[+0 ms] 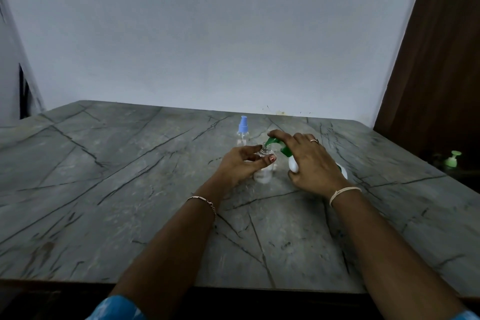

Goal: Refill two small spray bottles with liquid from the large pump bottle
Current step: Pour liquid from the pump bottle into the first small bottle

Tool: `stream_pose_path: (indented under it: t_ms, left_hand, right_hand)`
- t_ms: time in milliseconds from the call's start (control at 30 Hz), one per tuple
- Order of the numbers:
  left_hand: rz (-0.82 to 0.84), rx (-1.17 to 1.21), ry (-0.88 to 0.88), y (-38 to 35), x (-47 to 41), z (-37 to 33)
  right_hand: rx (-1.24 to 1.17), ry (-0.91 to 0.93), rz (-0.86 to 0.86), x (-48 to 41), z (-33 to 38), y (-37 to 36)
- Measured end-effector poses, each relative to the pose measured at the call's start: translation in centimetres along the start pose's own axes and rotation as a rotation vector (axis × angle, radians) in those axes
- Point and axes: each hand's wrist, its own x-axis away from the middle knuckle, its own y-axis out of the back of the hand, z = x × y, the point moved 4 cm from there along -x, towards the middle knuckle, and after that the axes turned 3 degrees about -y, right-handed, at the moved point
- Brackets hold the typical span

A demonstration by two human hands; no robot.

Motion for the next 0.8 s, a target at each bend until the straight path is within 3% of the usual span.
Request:
stream_pose_path:
  t_ms: [267,533,800]
  left_hand:
    - [0.005,0.043,0.003,-0.1,-0.1,0.0]
    - [0.048,0.110,0.021,-0.1,0.0,-0.3]
    - [0.053,0.150,0.041,-0.3,0.1,-0.3]
  right_hand:
    - [-0.012,-0.047,0.060,-0.1,0.5,0.1]
    - [-0.129,-0.039,-0.008,-0.6,1.1,0.2]
    - [-0.008,-0.013,-0.005,0.0,0.5,0.1]
